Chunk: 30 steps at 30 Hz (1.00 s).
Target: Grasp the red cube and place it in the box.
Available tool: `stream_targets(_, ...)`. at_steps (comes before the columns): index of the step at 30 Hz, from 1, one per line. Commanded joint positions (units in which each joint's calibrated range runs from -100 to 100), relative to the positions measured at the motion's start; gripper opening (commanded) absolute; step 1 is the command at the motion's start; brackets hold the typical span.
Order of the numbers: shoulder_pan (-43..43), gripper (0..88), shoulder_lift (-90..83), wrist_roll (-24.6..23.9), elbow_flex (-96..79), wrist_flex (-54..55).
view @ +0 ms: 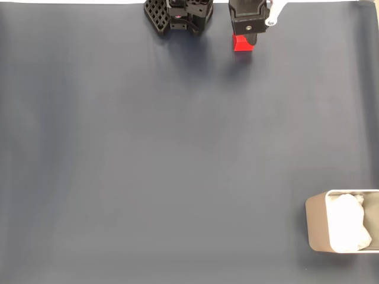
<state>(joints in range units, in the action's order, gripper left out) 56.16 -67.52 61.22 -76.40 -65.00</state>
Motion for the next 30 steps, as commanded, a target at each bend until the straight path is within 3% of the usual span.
stream_targets(1, 0.7, 39.2, 0.4, 0.0, -0.1, 1.1)
stream_targets(30, 1.1, 41.1, -0.2, -1.0, -5.6, 4.4)
